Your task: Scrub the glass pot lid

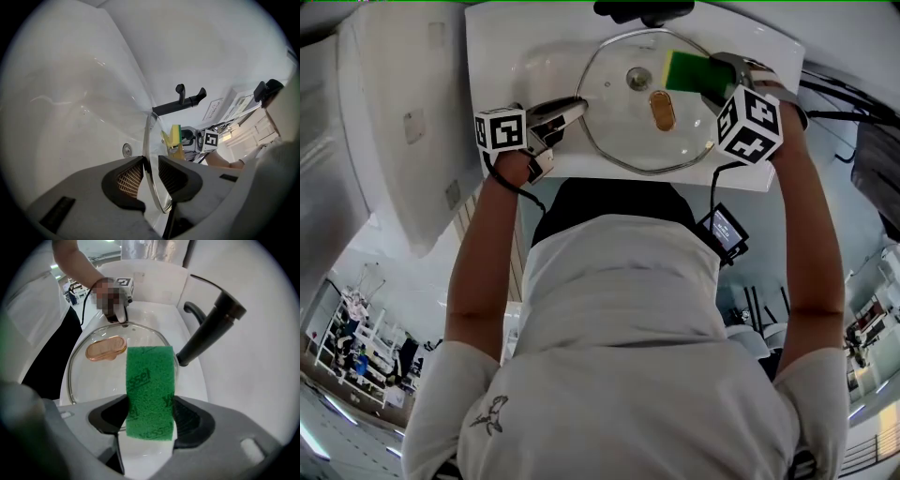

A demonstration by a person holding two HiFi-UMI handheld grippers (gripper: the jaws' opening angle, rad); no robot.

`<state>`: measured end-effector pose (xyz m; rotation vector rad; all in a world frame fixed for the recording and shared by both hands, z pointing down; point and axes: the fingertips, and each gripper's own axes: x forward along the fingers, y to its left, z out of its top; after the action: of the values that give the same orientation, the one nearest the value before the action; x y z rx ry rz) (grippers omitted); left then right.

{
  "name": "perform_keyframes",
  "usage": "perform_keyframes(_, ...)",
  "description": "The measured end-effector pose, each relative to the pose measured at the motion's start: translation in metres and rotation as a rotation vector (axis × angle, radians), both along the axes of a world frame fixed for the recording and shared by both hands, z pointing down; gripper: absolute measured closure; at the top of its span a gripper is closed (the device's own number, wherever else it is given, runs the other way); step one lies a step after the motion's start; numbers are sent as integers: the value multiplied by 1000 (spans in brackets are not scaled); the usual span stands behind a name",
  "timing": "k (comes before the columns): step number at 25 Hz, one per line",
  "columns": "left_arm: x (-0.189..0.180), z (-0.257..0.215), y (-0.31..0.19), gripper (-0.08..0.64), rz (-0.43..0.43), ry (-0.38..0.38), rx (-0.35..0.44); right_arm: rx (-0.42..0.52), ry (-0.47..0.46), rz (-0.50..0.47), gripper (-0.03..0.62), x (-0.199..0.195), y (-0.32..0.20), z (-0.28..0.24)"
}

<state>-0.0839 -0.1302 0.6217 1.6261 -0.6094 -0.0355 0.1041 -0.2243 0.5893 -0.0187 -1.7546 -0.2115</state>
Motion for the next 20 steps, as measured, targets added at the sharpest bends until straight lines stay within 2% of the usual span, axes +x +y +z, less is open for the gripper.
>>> perform_keyframes(9,3,-4,1,460,-28,12,-18,-7,16,183,299,39,37,1)
perform_keyframes(20,4,-5,0,463,-67,45,-25,-22,-21,551,299,56,103,2)
